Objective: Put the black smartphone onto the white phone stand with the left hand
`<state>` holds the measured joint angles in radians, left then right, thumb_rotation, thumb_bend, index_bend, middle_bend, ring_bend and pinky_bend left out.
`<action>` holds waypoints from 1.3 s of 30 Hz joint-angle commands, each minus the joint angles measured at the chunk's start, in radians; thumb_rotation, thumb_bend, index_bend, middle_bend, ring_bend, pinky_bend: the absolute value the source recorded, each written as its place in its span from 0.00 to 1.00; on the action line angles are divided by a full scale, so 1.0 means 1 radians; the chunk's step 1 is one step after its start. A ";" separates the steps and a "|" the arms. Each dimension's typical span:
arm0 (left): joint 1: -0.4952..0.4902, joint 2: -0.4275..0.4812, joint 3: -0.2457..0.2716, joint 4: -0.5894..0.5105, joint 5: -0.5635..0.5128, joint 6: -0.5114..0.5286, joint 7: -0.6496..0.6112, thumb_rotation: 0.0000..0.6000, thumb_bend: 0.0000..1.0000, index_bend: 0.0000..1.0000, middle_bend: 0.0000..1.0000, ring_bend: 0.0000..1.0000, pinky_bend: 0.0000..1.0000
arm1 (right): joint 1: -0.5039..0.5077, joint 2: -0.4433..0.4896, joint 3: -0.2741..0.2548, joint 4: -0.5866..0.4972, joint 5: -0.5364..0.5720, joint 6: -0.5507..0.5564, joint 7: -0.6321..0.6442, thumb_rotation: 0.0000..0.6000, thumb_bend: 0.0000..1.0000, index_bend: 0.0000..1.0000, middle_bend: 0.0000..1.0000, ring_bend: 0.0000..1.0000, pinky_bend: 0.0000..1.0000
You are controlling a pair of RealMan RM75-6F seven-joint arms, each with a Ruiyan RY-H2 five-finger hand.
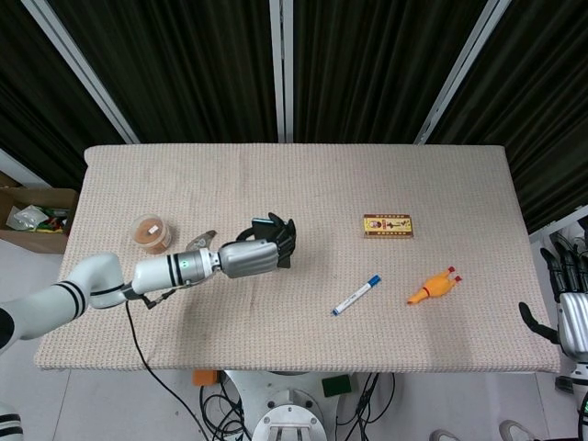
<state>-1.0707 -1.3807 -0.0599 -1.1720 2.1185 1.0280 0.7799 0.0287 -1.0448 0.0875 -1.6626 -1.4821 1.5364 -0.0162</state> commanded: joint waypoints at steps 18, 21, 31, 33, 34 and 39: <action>-0.041 -0.064 0.004 0.034 -0.131 -0.167 0.075 1.00 0.33 0.73 0.74 0.57 0.48 | -0.003 0.007 -0.001 0.016 0.010 -0.008 0.025 1.00 0.33 0.00 0.00 0.00 0.00; -0.041 -0.060 0.015 0.029 -0.135 -0.176 0.082 1.00 0.33 0.73 0.74 0.57 0.48 | -0.001 0.005 -0.001 0.013 0.009 -0.010 0.021 1.00 0.33 0.00 0.00 0.00 0.00; -0.036 -0.061 0.042 0.043 -0.135 -0.140 0.057 1.00 0.33 0.73 0.74 0.57 0.48 | -0.001 0.005 -0.002 0.008 0.010 -0.012 0.010 1.00 0.33 0.00 0.00 0.00 0.00; -0.036 -0.068 0.047 0.053 -0.133 -0.129 0.047 1.00 0.33 0.73 0.74 0.57 0.48 | -0.001 0.003 -0.003 0.009 0.011 -0.013 0.009 1.00 0.33 0.00 0.00 0.00 0.00; -0.036 -0.071 0.049 0.058 -0.132 -0.124 0.042 1.00 0.33 0.73 0.74 0.57 0.48 | -0.001 0.002 -0.003 0.010 0.012 -0.014 0.009 1.00 0.33 0.00 0.00 0.00 0.00; -0.037 -0.091 0.060 0.087 -0.129 -0.096 0.015 1.00 0.33 0.73 0.73 0.56 0.47 | -0.001 -0.003 -0.004 0.014 0.017 -0.018 0.008 1.00 0.33 0.00 0.00 0.00 0.00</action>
<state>-1.1077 -1.4677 -0.0027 -1.0899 1.9897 0.9281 0.7995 0.0275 -1.0478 0.0837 -1.6483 -1.4647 1.5184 -0.0082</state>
